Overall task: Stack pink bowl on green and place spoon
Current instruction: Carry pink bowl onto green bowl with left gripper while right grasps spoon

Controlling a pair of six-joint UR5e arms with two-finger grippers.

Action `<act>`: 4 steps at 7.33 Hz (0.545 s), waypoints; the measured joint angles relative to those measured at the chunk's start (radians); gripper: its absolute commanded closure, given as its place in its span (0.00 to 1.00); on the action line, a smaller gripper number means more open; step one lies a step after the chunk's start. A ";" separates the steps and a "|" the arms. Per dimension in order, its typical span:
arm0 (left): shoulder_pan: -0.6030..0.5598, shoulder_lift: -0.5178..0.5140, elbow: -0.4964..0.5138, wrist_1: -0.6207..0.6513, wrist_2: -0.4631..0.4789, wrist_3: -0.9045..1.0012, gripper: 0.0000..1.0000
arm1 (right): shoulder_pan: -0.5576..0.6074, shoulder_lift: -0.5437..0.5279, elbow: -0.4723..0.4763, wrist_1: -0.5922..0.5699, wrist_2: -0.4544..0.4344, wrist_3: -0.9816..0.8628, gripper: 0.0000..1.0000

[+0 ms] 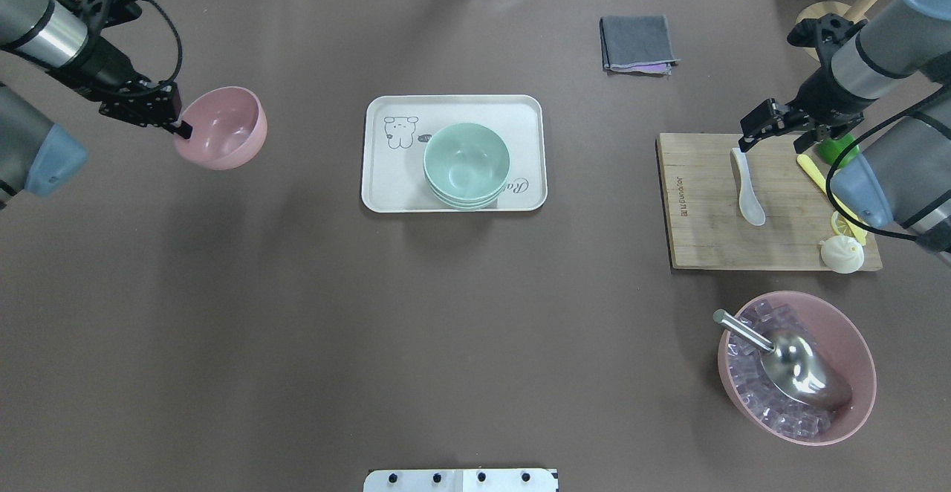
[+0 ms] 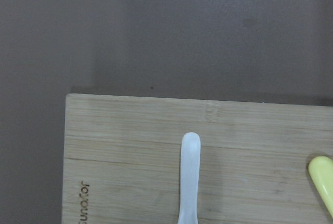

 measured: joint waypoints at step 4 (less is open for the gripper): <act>0.158 -0.189 -0.024 -0.003 0.135 -0.260 1.00 | -0.039 0.020 -0.065 0.032 -0.015 0.045 0.01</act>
